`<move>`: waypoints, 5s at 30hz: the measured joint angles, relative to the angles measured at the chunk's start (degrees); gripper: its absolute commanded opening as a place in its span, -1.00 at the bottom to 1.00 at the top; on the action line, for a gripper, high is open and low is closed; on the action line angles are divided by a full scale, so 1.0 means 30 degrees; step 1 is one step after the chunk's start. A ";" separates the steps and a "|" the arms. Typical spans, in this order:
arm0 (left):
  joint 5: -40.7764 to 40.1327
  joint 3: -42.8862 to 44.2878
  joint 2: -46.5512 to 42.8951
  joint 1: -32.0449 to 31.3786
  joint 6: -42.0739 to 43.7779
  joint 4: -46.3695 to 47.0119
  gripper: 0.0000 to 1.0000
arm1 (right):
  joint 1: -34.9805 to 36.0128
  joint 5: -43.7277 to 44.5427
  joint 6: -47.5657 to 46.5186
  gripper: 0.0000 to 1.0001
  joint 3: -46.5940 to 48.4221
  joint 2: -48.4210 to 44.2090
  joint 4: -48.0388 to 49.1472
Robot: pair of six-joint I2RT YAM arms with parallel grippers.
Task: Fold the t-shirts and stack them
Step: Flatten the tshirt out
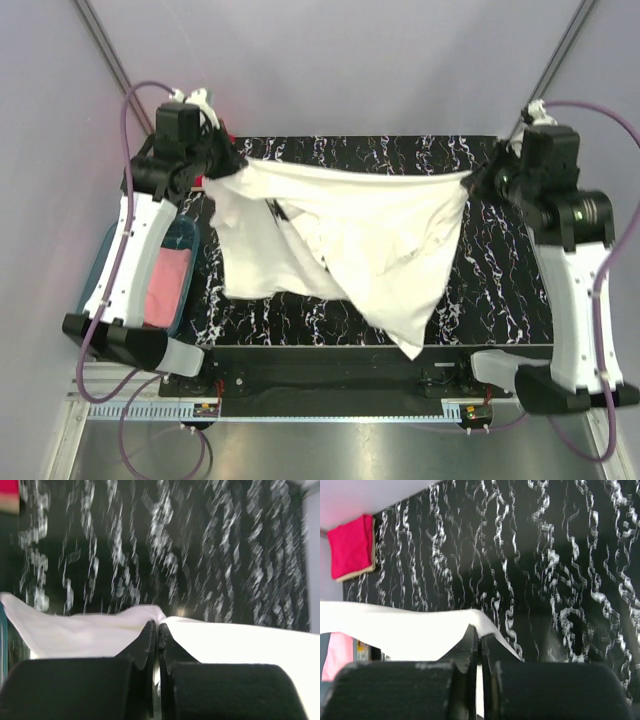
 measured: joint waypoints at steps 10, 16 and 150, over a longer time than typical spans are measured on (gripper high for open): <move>0.0007 0.7402 0.3636 0.0313 -0.0189 0.0918 -1.00 | -0.0459 0.0219 -0.1100 -1.00 0.7009 0.5333 0.0656; 0.0175 0.0415 -0.0918 0.0299 -0.0160 0.2025 -0.93 | -0.0605 0.0605 -0.0998 -1.00 0.1486 0.0918 0.0729; 0.6113 -1.3209 -0.0612 0.0299 -0.1821 0.3993 0.05 | -0.5654 -0.6368 0.0408 -0.02 -1.6728 0.9282 0.9355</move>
